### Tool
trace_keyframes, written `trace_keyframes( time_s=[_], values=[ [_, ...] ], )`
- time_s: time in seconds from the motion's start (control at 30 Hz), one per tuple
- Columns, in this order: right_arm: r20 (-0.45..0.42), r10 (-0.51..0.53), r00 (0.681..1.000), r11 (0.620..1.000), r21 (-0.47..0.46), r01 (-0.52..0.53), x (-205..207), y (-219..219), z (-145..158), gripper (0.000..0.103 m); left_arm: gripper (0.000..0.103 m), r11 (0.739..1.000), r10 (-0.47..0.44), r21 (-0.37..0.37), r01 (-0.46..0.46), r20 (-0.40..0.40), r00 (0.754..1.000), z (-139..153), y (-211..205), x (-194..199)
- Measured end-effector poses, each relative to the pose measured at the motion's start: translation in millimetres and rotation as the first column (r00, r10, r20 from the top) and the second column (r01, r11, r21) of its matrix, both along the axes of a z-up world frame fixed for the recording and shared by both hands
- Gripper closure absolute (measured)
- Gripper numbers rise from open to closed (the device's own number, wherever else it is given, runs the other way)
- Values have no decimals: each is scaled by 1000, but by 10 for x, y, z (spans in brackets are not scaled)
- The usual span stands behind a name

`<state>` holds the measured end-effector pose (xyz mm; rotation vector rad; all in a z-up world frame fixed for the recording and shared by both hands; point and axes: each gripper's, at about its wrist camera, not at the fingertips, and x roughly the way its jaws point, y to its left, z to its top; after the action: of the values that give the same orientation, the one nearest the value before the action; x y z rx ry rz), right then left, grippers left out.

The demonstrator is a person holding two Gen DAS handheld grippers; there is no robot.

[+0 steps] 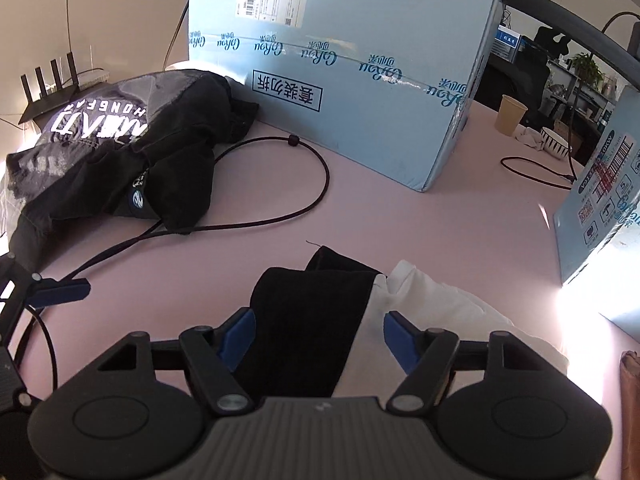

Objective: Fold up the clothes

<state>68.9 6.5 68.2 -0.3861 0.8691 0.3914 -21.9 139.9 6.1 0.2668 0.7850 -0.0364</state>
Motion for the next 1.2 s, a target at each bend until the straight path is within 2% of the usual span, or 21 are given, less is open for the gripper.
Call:
trace_keyframes(
  time_s=[0.1, 0.17, 0.23, 0.33, 0.47, 0.63, 0.8, 0.97, 1.0, 1.17, 1.2],
  values=[
    [-5, -17, 1000, 998, -58, 16, 36, 27, -169, 61, 7, 1000, 6, -11, -6, -4, 1000, -15, 60, -40],
    [3, -28, 1000, 998, -49, 28, 34, -3, -171, 67, 7, 1000, 8, -21, -8, -1, 1000, -7, 73, -46],
    [11, -37, 999, 999, -35, 37, 31, -39, -161, 80, 7, 1000, -1, -25, 1, 6, 1000, 9, 55, -37],
    [15, -65, 998, 998, 0, 65, 31, -143, -142, 88, 7, 999, -20, -25, 20, 21, 1000, 35, 6, 14],
    [15, -104, 994, 993, 62, 103, 29, -285, -77, 91, 7, 999, -34, -26, 35, 32, 999, 64, -68, 102],
    [20, -162, 987, 969, 192, 155, 9, -555, 139, 92, 7, 997, -61, -38, 63, 51, 997, 128, -164, 144],
    [43, -252, 967, 924, 307, 227, -75, -1020, 454, 92, 7, 990, -120, -63, 127, 97, 988, 263, -316, 141],
    [48, -321, 946, 868, 414, 274, -209, -1600, 750, 92, 7, 972, -196, -100, 215, 168, 966, 460, -550, 136],
    [49, -342, 938, 848, 447, 286, -275, -1799, 824, 92, 7, 968, -206, -106, 227, 179, 962, 493, -602, 142],
    [69, -433, 899, 809, 470, 353, -557, -2411, 966, 92, 7, 958, -235, -116, 262, 204, 950, 553, -814, 184],
    [64, -467, 882, 788, 483, 382, -632, -2598, 964, 92, 7, 956, -244, -115, 270, 202, 949, 548, -846, 188]
  ],
)
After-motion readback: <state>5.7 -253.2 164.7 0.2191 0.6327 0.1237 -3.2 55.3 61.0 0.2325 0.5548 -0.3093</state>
